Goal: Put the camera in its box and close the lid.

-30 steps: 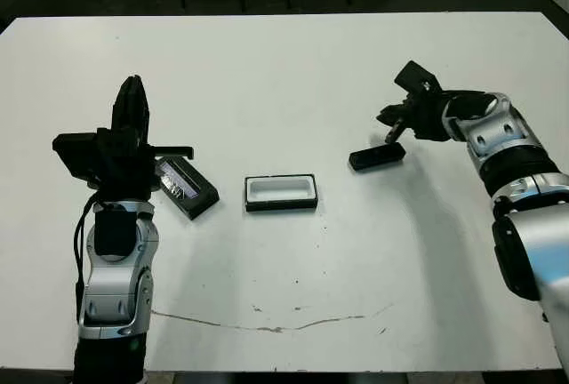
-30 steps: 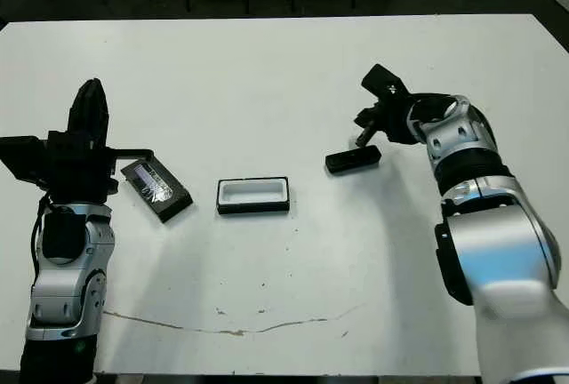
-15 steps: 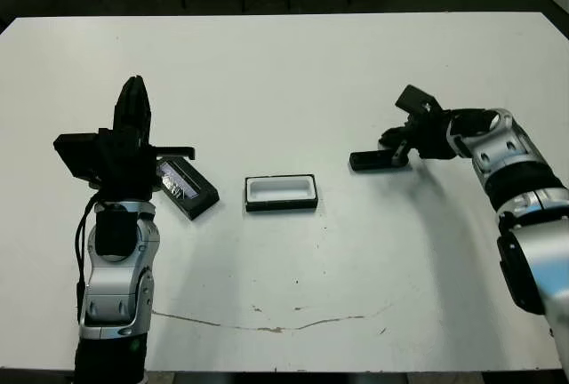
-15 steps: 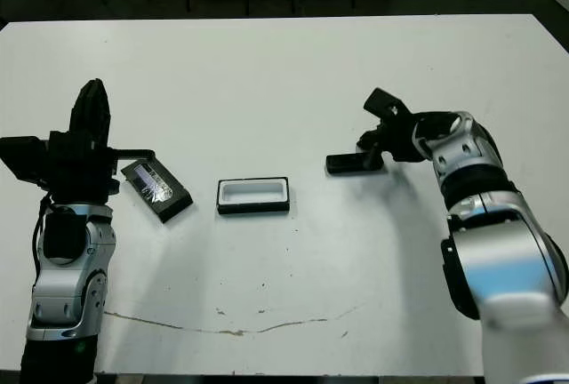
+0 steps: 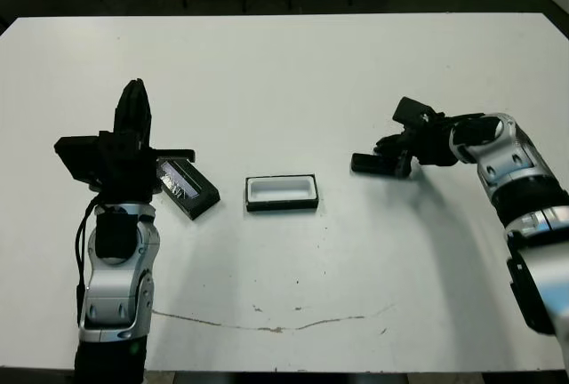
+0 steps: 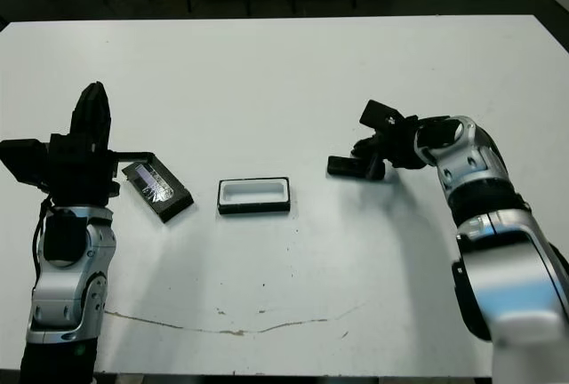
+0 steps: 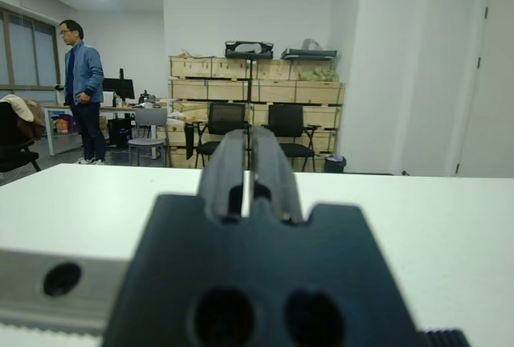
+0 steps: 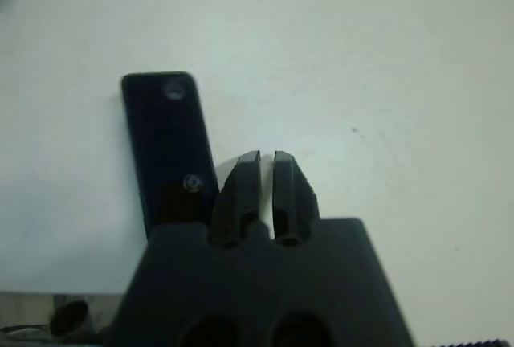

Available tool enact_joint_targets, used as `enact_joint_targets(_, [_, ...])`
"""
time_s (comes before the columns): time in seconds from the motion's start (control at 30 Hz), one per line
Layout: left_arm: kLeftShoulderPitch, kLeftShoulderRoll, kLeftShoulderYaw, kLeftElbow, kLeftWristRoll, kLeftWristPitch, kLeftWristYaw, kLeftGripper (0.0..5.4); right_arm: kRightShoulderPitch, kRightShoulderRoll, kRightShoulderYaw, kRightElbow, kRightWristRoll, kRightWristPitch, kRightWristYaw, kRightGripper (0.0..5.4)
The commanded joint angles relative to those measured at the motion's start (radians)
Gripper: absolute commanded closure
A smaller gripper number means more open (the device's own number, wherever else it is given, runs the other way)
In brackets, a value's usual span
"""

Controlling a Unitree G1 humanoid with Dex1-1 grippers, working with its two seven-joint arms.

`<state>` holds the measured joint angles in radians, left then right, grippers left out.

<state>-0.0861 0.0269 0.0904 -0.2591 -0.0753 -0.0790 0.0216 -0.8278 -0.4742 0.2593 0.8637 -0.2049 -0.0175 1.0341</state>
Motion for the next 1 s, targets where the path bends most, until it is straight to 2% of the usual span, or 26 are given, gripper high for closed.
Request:
enact_joint_targets(0.03, [0.015,0.004,0.008,0.004,0.001,0.014,0.001,5.39,0.068,-0.033,0.006,-0.053,0.012,0.006,0.045,5.4])
enact_joint_targets(0.13, [0.013,0.008,0.009,0.009,0.005,0.006,-0.001,5.39,0.101,-0.056,0.01,-0.101,0.025,-0.02,0.072,5.4])
enact_joint_targets(0.4, [0.013,0.007,0.01,-0.002,0.007,0.022,0.003,5.39,0.141,-0.084,0.012,-0.188,0.058,0.102,0.127,5.4])
enact_joint_targets(0.7, [0.012,0.004,0.01,-0.003,0.012,0.021,0.006,5.39,0.164,-0.091,0.022,-0.24,0.076,0.126,0.136,5.4])
enact_joint_targets(0.8, [0.012,0.004,0.012,0.0,0.01,0.019,0.004,5.39,0.178,-0.087,0.011,-0.255,0.066,0.12,0.076,5.4])
enact_joint_targets(0.93, [0.013,0.004,0.012,0.0,0.012,0.016,0.004,5.39,0.227,-0.083,-0.027,-0.311,0.043,0.084,-0.107,5.4])
enact_joint_targets(1.0, [0.015,0.004,0.012,-0.003,0.013,0.016,0.004,5.39,0.243,-0.079,-0.059,-0.328,0.058,0.09,-0.169,5.4])
